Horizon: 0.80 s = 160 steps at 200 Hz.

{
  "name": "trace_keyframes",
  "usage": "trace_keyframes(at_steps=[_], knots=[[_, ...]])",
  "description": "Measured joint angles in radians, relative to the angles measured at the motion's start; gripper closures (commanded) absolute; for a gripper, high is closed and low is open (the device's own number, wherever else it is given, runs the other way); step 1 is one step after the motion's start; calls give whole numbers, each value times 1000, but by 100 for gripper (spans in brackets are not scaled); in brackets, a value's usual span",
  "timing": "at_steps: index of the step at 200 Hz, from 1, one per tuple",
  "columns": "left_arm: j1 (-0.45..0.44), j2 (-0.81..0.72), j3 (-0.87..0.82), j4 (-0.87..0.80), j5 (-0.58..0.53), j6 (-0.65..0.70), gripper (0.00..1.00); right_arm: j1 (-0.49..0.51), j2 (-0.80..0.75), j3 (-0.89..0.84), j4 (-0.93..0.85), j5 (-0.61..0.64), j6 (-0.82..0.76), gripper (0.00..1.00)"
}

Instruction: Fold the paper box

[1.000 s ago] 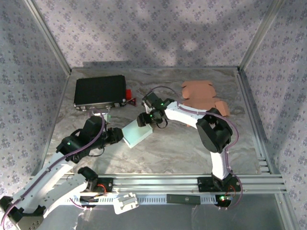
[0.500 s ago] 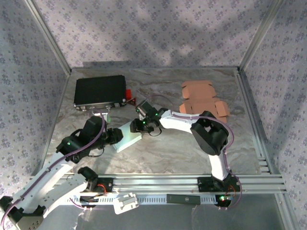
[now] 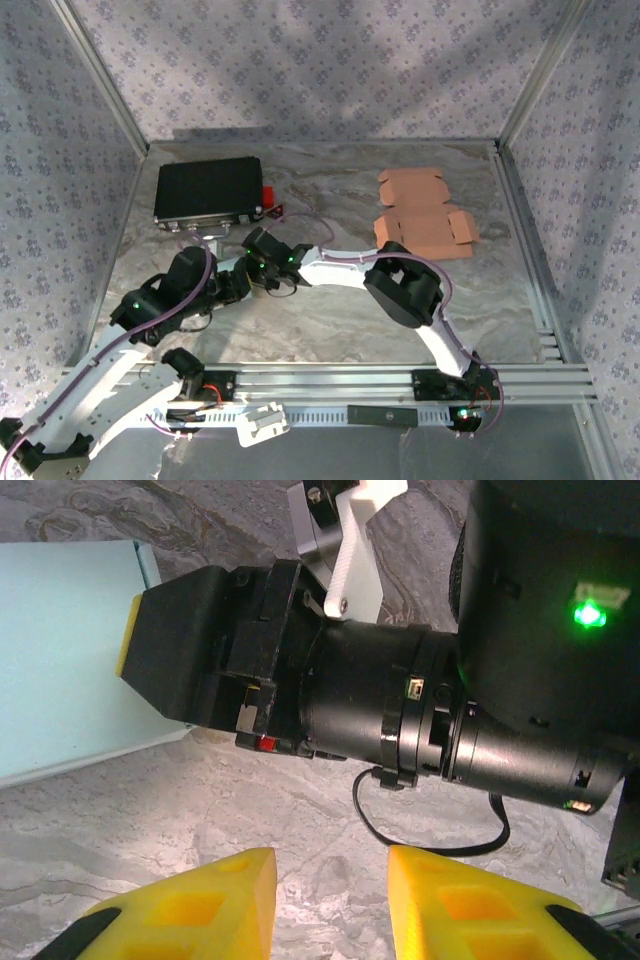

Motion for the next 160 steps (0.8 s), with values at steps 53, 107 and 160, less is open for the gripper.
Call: trace_keyframes(at_steps=[53, 107, 160], knots=[[-2, 34, 0, 14, 20, 0, 66, -62, -202, -146, -92, 130, -85, 45], [-132, 291, 55, 176, 32, 0, 65, -415, -921, -616, -152, 207, -178, 42], [-228, 801, 353, 394, 47, 11, 52, -913, -1225, -872, -335, 78, -255, 42]])
